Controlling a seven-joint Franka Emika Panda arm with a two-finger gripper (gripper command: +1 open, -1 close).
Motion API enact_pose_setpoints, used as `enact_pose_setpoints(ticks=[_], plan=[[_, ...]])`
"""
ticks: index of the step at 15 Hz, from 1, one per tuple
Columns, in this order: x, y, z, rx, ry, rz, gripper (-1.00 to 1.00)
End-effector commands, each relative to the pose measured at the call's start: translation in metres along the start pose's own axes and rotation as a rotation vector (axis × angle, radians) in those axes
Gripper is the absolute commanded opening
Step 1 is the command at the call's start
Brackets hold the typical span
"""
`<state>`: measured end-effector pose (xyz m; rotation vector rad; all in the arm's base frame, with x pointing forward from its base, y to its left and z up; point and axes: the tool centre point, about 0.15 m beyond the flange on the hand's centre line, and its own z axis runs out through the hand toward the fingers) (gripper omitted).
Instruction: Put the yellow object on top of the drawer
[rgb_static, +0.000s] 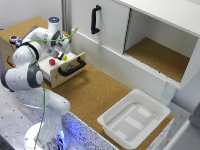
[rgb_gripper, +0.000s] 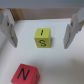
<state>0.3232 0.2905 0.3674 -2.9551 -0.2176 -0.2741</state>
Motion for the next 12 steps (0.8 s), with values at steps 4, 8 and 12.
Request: enact_pose_setpoints(ticks=[4, 8, 12], plan=[[0.039, -0.001, 0.061, -0.054, -0.105, 0.071, 1.0], [0.051, 0.005, 0.069, -0.073, -0.11, 0.072, 1.0], [0.061, 0.003, 0.066, -0.108, -0.109, 0.06, 1.0]])
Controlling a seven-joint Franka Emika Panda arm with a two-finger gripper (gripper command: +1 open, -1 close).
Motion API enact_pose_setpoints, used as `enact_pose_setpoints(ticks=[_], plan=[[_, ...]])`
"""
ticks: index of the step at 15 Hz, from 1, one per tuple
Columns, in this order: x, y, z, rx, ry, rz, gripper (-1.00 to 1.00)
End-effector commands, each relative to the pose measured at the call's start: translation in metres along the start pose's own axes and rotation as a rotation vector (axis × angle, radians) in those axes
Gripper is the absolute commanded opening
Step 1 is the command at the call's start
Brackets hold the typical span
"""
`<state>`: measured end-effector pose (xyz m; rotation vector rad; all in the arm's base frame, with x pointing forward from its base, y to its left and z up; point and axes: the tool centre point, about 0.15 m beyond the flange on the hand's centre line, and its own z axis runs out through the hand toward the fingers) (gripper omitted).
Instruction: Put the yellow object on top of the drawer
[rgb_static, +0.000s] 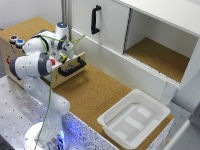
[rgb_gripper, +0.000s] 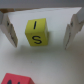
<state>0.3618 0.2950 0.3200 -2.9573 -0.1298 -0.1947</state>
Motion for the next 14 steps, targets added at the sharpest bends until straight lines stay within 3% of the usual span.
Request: enact_pose_setpoints(ticks=[1, 5, 9, 14], plan=[[0.034, -0.011, 0.006, -0.135, -0.057, -0.006, 1.0], [0.036, -0.031, -0.007, -0.254, -0.061, -0.044, 1.0], [0.041, -0.036, 0.003, -0.289, -0.09, -0.051, 1.0], [0.045, -0.026, 0.018, -0.288, -0.113, -0.018, 1.0]])
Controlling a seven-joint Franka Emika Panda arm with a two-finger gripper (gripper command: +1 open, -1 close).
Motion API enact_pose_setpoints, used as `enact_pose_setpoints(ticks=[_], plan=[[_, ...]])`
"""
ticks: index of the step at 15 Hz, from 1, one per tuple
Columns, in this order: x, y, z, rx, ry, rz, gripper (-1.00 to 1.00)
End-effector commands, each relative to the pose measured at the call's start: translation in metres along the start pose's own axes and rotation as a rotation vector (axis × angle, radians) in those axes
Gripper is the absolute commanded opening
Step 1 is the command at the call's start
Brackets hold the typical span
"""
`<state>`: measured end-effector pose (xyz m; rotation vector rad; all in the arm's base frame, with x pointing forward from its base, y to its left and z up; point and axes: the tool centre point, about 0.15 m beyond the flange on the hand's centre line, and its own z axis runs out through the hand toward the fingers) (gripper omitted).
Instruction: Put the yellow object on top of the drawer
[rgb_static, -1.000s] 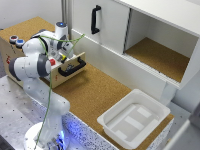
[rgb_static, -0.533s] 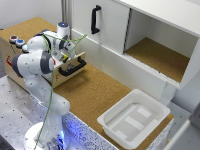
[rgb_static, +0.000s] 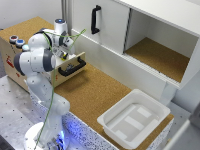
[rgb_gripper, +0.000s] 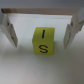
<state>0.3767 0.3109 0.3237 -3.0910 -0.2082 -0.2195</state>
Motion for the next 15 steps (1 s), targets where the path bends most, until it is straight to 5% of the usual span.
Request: enact_pose_setpoints(ticks=[1, 15], plan=[[0.03, -0.008, 0.018, -0.144, -0.121, 0.048, -1.0], [-0.004, 0.012, -0.029, -0.043, -0.005, 0.174, -1.0]])
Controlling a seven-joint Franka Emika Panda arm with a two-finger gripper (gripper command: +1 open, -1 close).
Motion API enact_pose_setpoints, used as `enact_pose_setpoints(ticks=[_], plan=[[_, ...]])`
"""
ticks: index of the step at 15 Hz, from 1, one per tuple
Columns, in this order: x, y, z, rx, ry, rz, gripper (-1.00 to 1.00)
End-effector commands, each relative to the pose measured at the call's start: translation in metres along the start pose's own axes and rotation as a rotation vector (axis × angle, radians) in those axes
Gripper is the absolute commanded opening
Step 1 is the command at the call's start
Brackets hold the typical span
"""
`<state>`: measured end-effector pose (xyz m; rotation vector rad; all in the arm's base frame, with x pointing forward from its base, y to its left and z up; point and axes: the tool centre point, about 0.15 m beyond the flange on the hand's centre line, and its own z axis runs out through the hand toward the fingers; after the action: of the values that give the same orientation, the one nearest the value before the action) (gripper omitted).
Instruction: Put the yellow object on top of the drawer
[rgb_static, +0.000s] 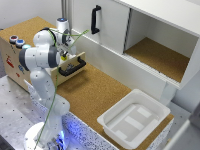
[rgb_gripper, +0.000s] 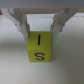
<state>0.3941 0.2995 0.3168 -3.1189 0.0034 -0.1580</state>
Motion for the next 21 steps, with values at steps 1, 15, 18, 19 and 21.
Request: enact_pose_setpoints(ticks=[1, 15, 18, 19, 21], plan=[[-0.02, 0.004, -0.046, -0.004, 0.052, 0.04, -1.0], [0.003, -0.117, -0.166, 0.124, 0.166, -0.66, -1.0], [0.002, -0.156, -0.17, 0.137, 0.075, -0.933, -1.0], [-0.001, -0.168, -0.169, 0.132, 0.048, -1.028, -1.0], [-0.006, -0.181, -0.167, 0.159, -0.005, -1.171, -1.0]])
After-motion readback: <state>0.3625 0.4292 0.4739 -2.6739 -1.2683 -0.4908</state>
